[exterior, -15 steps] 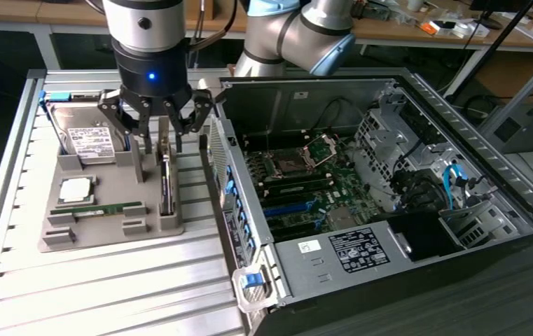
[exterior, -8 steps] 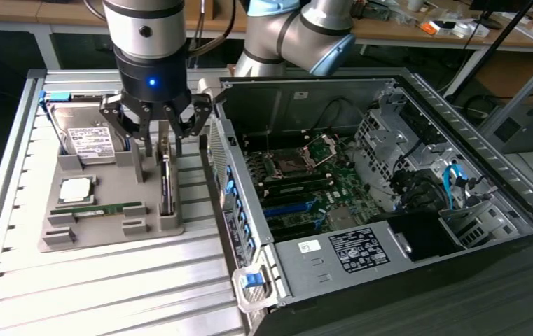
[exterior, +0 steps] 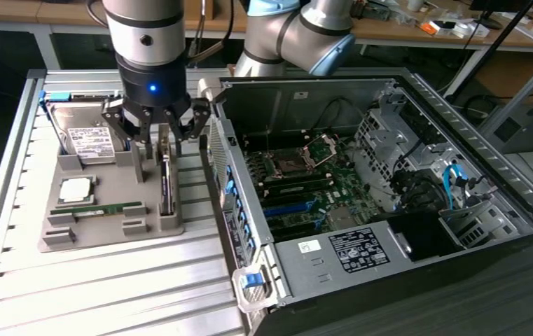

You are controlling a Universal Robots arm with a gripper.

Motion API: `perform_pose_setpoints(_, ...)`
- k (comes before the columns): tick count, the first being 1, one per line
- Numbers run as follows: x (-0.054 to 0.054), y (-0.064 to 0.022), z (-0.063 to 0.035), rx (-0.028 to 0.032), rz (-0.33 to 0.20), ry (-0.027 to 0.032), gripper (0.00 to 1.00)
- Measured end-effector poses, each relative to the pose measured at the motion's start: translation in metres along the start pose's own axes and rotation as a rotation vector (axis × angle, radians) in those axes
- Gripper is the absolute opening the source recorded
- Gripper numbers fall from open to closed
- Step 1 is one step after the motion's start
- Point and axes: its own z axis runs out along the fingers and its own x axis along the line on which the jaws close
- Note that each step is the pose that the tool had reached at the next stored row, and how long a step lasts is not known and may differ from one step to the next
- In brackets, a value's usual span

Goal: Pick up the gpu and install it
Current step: 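Pick up the gpu and move the gpu toward the slot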

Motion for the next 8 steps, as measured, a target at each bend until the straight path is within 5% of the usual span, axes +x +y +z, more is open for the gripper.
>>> perform_pose_setpoints(8, 0.0003, 0.0014, 0.0081, 0.0002, 0.0, 0.0003, 0.48)
